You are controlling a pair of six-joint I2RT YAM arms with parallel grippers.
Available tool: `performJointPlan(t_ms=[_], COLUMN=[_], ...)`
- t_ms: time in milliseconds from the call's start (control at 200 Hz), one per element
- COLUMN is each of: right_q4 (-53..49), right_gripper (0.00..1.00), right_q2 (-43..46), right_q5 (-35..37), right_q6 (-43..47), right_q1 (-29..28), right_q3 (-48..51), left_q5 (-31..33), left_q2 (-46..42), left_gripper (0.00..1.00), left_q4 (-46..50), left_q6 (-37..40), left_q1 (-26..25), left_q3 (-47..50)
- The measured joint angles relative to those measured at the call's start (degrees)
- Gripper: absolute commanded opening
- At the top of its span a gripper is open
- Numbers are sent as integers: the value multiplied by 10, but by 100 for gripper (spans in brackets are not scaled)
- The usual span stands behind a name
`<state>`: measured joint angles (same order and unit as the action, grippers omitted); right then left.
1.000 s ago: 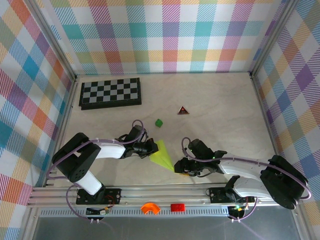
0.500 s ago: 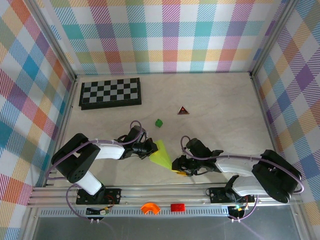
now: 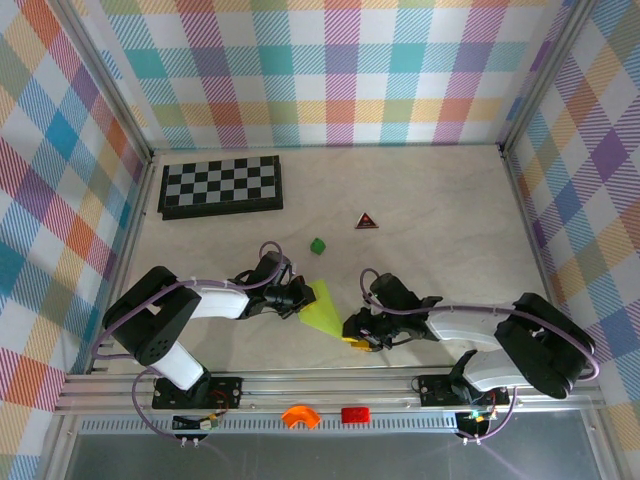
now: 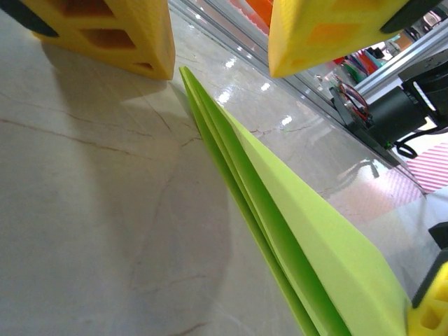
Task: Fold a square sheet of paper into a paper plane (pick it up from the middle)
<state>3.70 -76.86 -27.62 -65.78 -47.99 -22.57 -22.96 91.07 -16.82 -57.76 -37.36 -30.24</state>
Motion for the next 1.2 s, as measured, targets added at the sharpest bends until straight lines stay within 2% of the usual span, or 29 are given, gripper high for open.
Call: performJointPlan(t_ms=[405,815,1000,1110,1200], right_q4=[-49,26,45,49,51], right_gripper=[42,42,19,9,6], right_q2=[-20,37,33,27,27], right_q5=[52,82,86,85,85], right_q6=[37,38,42,49,53], right_q1=[-28,-31,-31,-31,-31], right_q3=[-44,-25,-22,-21,-16], left_q5=[1,-1,-1,-1,-1], left_q2=[-1,-1,-1,-2,-7], left_gripper=[0,0,1,3,6], left_q4=[0,-12,-12,-14,-13], left_q6=[-14,-17,-21,-21,-21], left_q1=[0,0,0,0,0], left_q3=[0,5,5,6,9])
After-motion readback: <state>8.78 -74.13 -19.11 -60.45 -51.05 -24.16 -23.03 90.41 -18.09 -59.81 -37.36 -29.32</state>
